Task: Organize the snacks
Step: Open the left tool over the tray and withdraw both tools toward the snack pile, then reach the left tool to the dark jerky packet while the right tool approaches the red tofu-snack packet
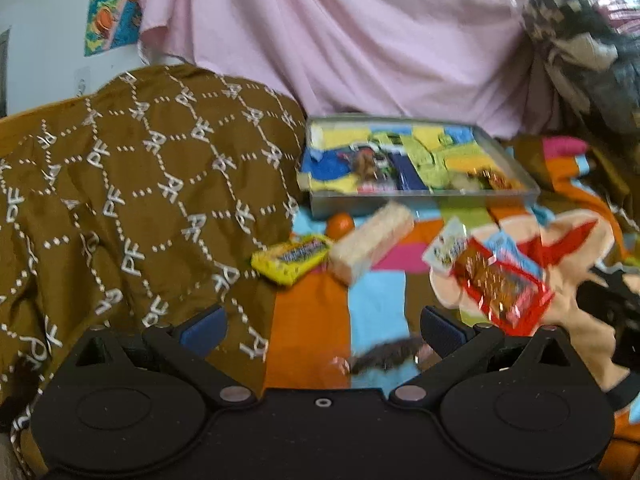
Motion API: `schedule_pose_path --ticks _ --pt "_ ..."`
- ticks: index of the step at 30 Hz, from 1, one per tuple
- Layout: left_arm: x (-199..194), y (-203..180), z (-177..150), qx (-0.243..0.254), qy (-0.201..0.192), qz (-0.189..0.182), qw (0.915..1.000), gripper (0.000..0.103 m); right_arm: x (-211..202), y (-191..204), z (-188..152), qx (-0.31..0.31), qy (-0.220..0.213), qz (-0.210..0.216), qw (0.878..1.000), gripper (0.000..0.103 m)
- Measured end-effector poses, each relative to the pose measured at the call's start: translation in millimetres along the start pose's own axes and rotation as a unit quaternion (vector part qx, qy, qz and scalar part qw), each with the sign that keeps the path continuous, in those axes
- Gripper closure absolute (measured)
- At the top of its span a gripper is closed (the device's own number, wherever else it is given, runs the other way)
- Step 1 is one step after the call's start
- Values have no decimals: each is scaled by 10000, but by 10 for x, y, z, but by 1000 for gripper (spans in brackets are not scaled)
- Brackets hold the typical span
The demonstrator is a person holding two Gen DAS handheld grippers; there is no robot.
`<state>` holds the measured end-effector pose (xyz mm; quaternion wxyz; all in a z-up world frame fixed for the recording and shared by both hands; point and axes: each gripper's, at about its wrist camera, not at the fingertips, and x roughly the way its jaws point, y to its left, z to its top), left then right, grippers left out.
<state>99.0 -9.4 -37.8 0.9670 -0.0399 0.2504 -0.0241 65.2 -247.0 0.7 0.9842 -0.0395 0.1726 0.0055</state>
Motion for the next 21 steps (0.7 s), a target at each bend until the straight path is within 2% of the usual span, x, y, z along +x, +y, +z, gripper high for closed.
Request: schedule_pose_path --ticks 9,21 --pt "140 21 -173 297 425 -279 9983 1 200 139 -64 -333 691 7 9971 0" --pt "325 -106 -157 843 721 -655 9917 1 340 144 -62 -337 1070 106 9936 0"
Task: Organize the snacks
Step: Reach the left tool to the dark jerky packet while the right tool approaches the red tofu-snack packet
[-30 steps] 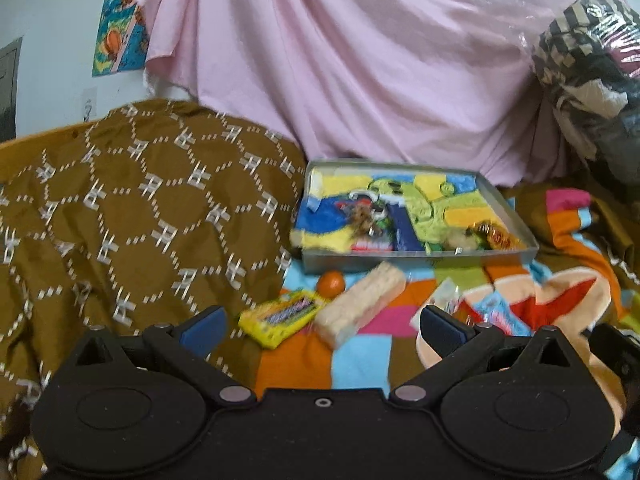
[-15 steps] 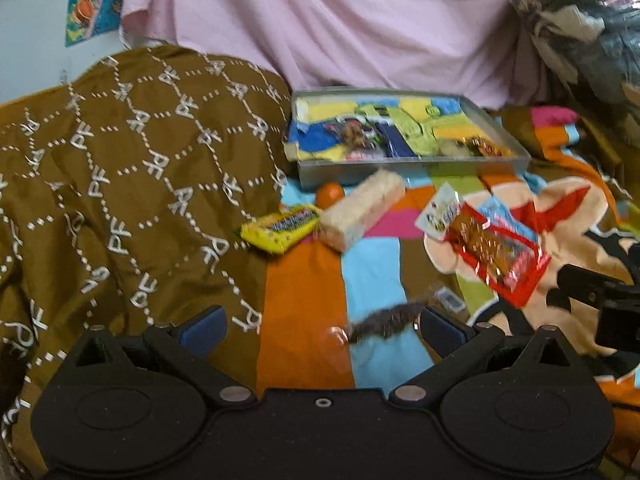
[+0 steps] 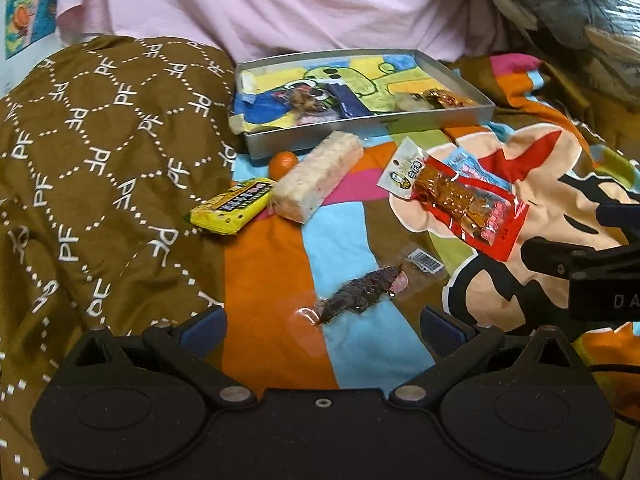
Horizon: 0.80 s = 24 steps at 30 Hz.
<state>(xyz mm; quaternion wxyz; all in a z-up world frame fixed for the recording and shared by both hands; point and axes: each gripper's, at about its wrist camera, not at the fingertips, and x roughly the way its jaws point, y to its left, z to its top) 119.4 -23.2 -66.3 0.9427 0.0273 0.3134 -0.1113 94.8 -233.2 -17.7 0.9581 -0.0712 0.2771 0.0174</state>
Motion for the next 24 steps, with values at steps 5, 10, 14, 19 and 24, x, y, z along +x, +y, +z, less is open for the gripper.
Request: schedule_pose_path --ticks 5,10,14,19,24 --pt "89 -2 46 116 74 -84 9999 1 41 8 22 -12 105 39 9999 0" --pt "217 -21 108 277 188 -138 9993 1 130 -1 83 -106 186 170 9996 0" --pt "340 -27 137 352 331 -214 9986 1 264 -41 190 -319 202 304 9988 0" --pt "487 -61 159 526 474 -299 9970 1 438 -79 259 -696 302 503 9958 0" --pt "645 -83 164 698 643 -384 9947 1 663 -202 300 -1082 365 749 9906 0"
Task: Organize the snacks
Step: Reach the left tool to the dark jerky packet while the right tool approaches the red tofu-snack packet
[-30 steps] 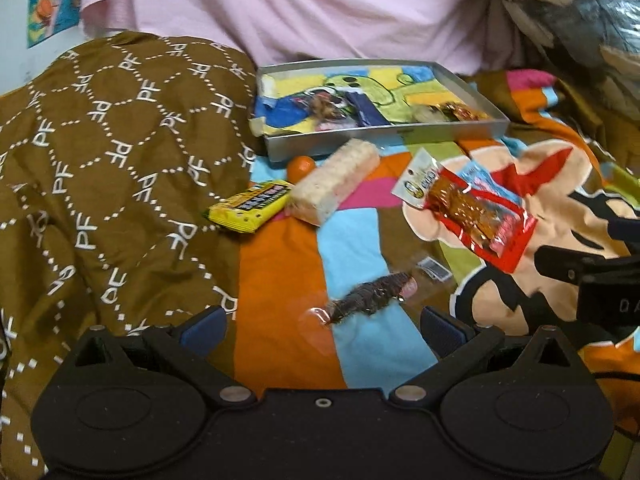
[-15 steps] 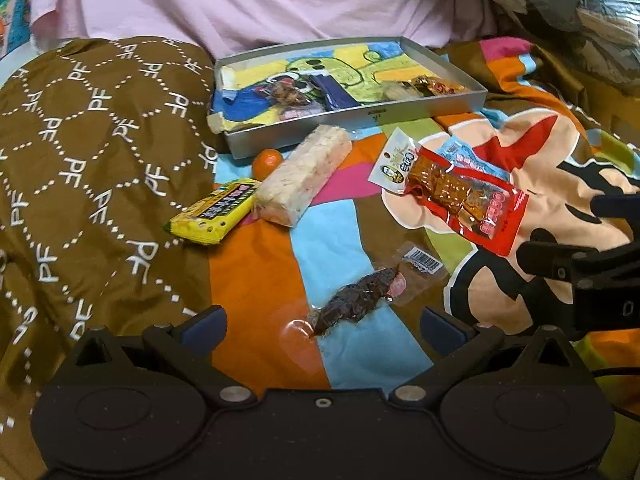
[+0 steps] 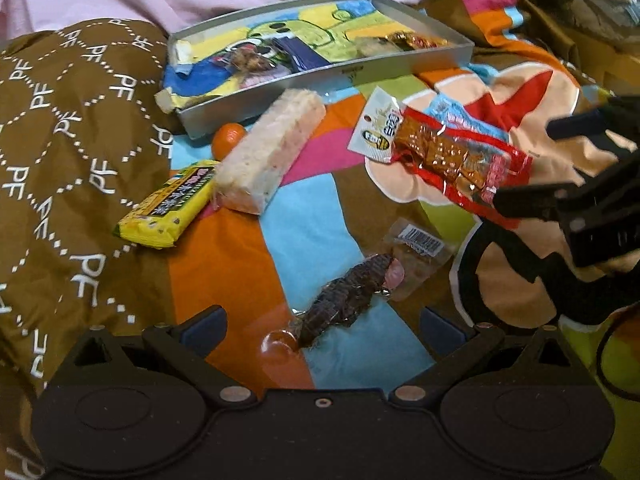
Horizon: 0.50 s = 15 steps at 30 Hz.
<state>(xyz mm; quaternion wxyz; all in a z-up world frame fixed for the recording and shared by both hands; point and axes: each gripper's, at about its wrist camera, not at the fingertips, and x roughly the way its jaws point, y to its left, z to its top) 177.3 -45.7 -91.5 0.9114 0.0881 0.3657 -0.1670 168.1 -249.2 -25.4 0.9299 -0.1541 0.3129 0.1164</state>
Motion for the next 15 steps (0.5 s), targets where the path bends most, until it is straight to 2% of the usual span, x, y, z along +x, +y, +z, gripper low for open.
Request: schedule_pose_path --ticks 5,15 --pt "134 12 51 170 80 -79 9998 1 248 -129 7 -443 19 221 9988 0" --pt "380 107 216 379 334 -443 9977 1 648 -25 -16 -1424 12 319 9893 0"
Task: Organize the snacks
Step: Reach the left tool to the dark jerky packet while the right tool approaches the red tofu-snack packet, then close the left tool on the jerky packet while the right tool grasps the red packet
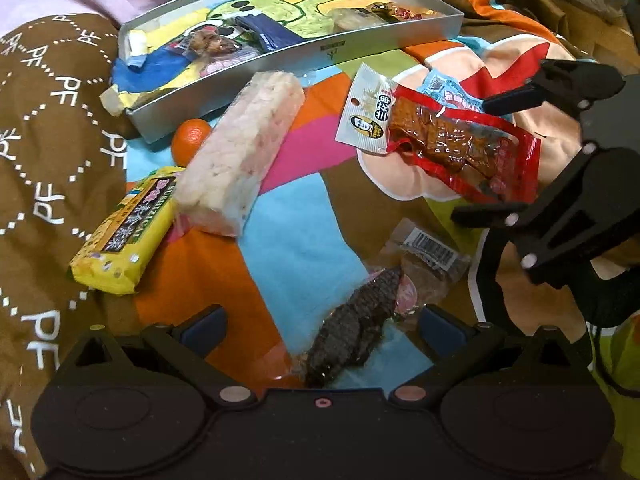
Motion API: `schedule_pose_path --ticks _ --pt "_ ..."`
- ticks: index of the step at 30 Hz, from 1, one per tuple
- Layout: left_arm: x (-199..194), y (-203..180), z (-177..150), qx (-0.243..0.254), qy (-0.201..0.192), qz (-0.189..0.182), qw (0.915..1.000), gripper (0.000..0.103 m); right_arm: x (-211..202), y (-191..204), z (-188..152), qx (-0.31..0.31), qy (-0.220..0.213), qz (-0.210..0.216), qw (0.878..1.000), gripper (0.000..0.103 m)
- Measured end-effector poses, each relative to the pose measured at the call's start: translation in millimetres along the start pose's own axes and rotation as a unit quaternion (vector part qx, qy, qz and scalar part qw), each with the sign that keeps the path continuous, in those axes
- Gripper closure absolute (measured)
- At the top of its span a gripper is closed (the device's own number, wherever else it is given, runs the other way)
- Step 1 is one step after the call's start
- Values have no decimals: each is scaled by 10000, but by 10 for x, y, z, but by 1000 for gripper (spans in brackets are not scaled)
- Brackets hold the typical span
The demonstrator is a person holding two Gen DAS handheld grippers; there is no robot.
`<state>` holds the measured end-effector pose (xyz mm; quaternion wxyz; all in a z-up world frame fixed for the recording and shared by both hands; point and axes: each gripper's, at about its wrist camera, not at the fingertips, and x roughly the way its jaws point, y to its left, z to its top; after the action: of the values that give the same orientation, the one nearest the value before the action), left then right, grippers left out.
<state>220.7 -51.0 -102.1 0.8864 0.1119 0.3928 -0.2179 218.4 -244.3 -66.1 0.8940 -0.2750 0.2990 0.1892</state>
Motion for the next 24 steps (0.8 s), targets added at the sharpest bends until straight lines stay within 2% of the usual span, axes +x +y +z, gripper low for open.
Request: schedule_pose_path --ticks 5,11,15,20,24 --pt "8 28 -13 32 22 -160 9999 1 58 7 -17 -3 44 -44 10000 2" --pt "-43 -1 -25 -55 173 -451 9988 6 10 44 -36 -90 70 -101 9999 13" --pt "-73 -28 -14 -179 295 -527 9980 13 -13 40 -33 -112 97 -233 9996 26" --pt "-88 -50 19 -406 481 -525 9966 24 -64 63 -52 -141 176 -213 9995 28" --pt "-121 -76 30 -656 631 -592 9941 37 -115 71 -64 -42 281 -93 9996 29"
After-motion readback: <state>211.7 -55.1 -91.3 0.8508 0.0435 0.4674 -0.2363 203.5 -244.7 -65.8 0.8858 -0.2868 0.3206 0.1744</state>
